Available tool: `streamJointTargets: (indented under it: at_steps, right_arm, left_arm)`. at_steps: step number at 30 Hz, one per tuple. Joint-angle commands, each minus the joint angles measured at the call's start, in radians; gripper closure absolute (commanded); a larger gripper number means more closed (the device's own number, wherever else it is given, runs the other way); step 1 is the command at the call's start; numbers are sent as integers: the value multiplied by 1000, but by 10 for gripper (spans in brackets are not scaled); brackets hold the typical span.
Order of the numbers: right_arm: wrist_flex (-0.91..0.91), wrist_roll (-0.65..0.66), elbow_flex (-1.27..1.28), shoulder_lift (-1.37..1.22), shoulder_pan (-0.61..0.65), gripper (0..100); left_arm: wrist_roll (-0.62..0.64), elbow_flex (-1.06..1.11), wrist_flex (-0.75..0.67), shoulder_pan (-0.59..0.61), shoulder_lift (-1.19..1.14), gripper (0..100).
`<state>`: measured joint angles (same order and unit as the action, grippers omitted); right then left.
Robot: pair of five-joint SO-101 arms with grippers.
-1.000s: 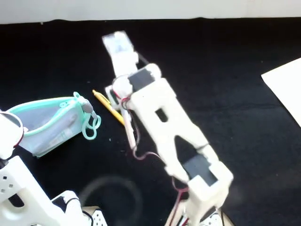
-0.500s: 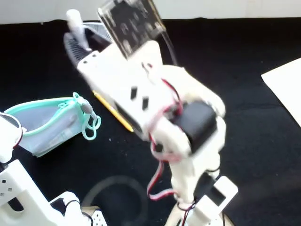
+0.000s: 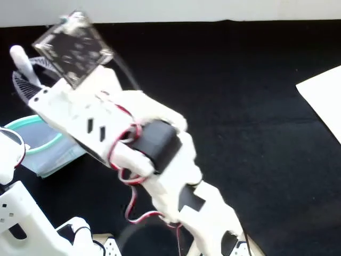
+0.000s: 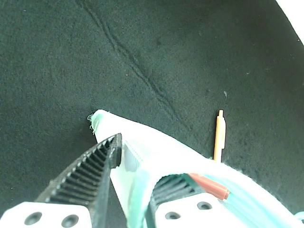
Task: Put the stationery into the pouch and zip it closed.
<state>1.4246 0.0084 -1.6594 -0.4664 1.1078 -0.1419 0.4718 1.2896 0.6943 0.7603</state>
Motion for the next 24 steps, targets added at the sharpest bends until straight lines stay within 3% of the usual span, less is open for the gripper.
streamJointTargets:
  at_steps: [1, 16, 24]
  right_arm:
    - [27, -51, -111, -10, 7, 992]
    - [193, -86, -108, -108, 13, 984]
    - [298, -86, -110, -104, 58, 751]
  left_arm:
    - [-15, 45, -18, -16, -7, 993]
    - [-15, 45, -20, -15, -7, 993]
    - [-15, 45, -20, -15, -7, 993]
